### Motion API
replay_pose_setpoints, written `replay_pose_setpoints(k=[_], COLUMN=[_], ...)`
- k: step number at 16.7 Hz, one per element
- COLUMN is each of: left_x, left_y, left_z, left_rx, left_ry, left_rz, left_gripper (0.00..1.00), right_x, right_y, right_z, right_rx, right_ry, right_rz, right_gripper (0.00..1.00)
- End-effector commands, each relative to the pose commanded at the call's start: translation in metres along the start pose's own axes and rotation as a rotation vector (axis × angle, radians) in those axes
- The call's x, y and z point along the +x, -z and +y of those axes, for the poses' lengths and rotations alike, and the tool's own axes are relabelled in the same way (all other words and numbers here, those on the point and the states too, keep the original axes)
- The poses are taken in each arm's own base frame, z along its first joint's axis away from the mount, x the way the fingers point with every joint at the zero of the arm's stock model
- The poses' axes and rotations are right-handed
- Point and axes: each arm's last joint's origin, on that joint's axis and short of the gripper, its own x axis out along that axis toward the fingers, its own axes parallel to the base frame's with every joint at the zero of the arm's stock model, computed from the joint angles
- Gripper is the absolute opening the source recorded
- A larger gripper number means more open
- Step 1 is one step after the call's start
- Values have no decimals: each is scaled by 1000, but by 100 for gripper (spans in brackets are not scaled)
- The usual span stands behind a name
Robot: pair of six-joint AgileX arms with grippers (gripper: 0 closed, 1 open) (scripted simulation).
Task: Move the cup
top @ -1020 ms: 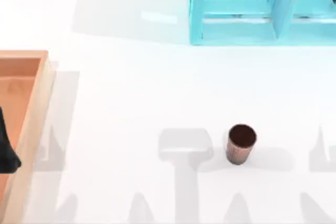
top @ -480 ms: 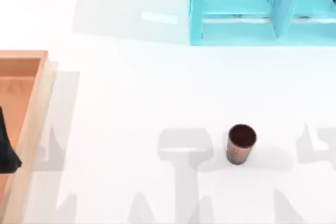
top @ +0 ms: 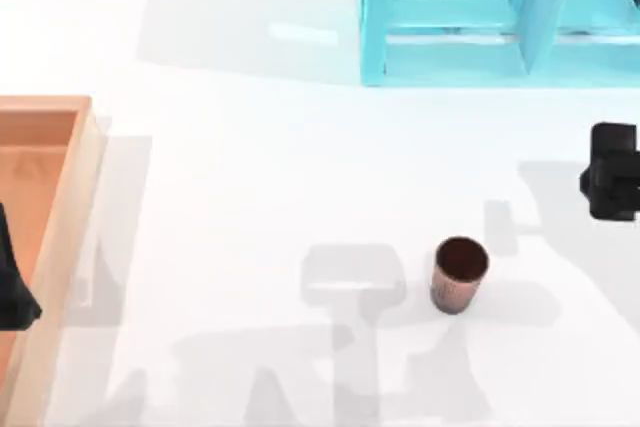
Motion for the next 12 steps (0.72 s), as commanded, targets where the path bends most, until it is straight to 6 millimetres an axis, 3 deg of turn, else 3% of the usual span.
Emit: replay_pose_setpoints(k=[6, 9, 12], left_x=[0, 0, 0], left_y=[0, 0, 0], left_z=[0, 0, 0], left_rx=[0, 0, 0], left_ry=[0, 0, 0], left_rz=[0, 0, 0], left_gripper=[100, 100, 100], right_x=[59, 77, 88], right_y=[-45, -55, -59], right_z=[64, 90, 103], right_rx=[17, 11, 6], right_ry=[124, 176, 207], right_rz=[428, 518, 559], right_gripper=[100, 100, 100])
